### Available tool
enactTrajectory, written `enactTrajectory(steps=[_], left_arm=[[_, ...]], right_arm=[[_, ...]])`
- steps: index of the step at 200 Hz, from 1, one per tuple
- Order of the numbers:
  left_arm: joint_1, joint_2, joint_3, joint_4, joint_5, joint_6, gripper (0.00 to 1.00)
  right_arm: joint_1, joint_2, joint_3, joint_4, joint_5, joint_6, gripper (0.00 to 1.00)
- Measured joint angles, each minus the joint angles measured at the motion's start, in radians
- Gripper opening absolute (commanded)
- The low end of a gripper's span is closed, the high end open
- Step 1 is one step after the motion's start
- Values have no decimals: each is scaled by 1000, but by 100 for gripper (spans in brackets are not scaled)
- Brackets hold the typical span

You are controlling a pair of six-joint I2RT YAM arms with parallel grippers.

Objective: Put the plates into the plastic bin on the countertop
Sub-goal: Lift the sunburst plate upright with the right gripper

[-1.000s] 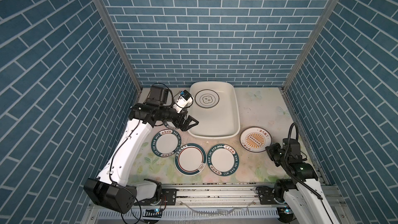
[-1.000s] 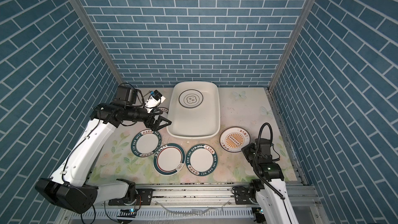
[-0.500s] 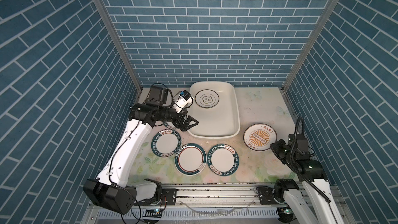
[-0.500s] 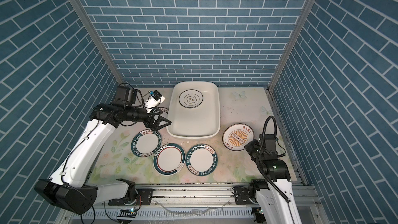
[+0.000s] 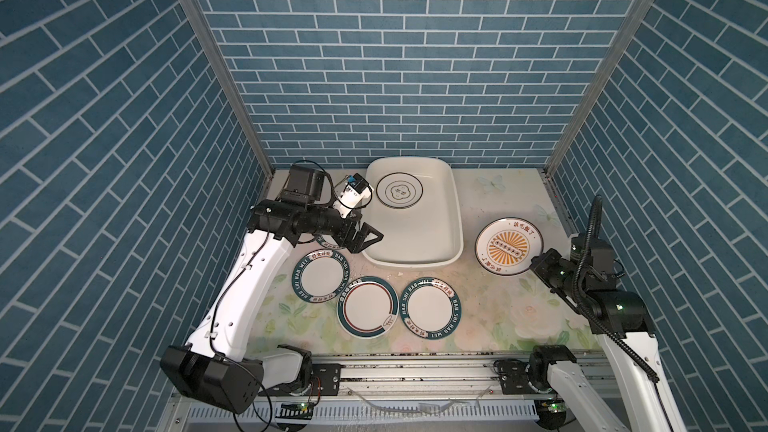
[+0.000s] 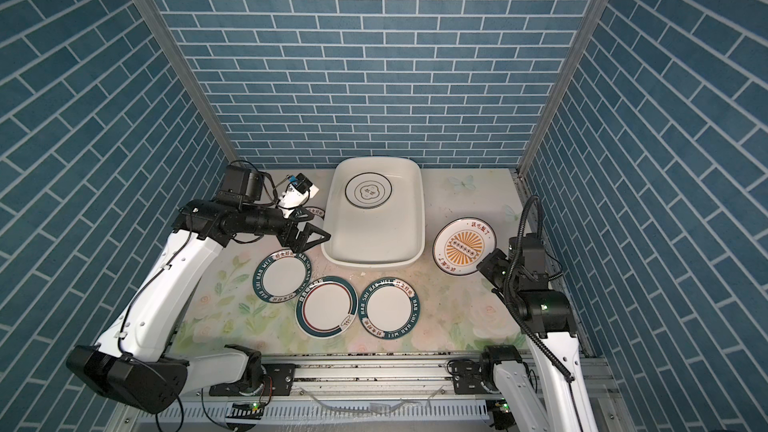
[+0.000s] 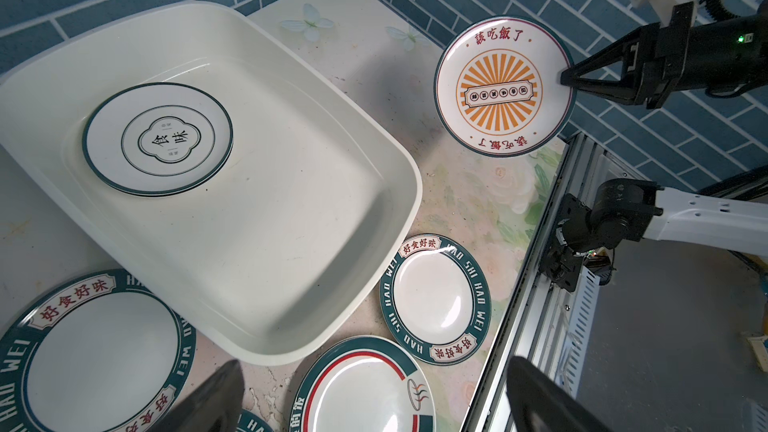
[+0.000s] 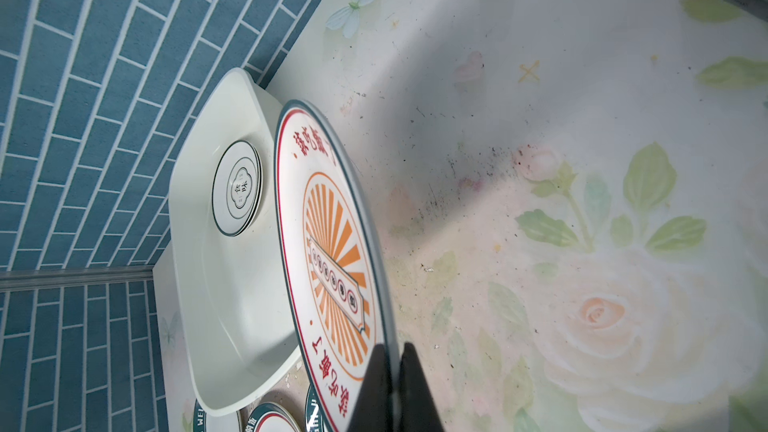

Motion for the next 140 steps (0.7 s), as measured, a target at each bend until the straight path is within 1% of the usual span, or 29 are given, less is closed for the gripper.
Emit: enactTrajectory(steps=[101,140], left_arm=[[0,-10,-2,11,-26,1,100],[-1,-12,-5,11,-45,1,99]], right_arm=[[0,195,104,91,-60,-23,0],[0,306,174,140,-89,-41,0]])
